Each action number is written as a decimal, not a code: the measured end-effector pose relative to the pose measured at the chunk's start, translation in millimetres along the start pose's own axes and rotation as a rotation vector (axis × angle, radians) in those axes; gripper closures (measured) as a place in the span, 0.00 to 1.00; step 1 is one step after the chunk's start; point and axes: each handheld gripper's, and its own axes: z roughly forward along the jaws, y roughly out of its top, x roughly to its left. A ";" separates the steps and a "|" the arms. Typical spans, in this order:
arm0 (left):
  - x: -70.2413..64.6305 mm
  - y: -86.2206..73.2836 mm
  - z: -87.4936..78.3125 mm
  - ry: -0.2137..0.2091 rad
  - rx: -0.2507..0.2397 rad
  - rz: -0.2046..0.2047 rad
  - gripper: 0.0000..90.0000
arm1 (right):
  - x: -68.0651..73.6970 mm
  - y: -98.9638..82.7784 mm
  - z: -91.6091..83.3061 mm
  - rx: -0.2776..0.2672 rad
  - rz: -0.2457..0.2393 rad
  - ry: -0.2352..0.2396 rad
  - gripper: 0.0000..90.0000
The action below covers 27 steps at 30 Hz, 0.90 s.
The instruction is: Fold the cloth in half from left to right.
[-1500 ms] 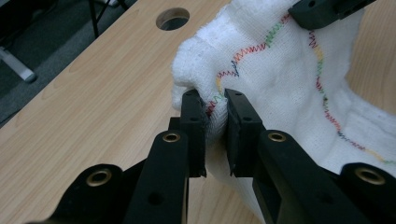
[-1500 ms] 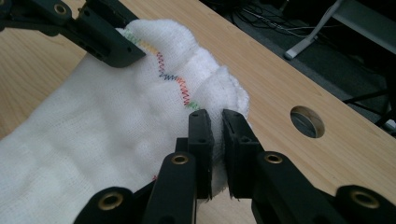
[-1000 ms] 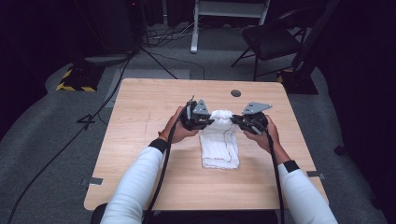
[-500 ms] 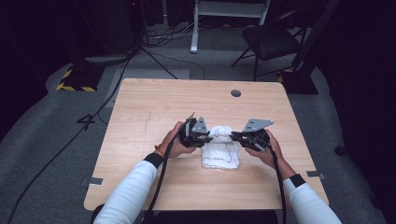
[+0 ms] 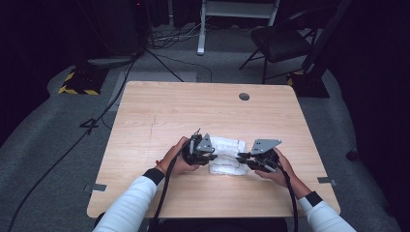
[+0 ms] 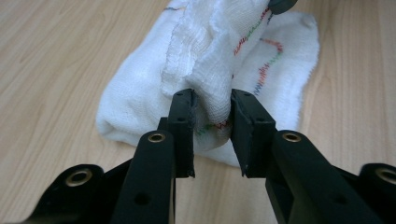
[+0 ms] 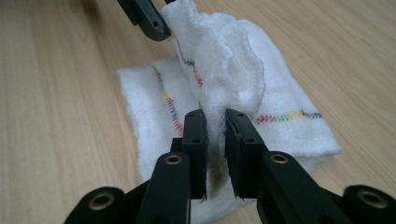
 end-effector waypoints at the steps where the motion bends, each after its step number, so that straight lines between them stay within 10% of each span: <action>1: -2.5 -1.3 -0.4 -0.007 0.006 0.009 0.80 | 1.8 -1.6 -0.8 -0.001 -0.002 0.008 0.86; 14: -27.4 -15.9 -10.0 -0.046 0.031 0.000 0.70 | 18.7 -24.0 -10.8 0.042 0.006 0.028 0.77; 27: -8.4 -15.0 -24.3 0.082 -0.055 -0.142 0.34 | 8.2 -14.3 -15.5 -0.010 0.051 -0.088 0.52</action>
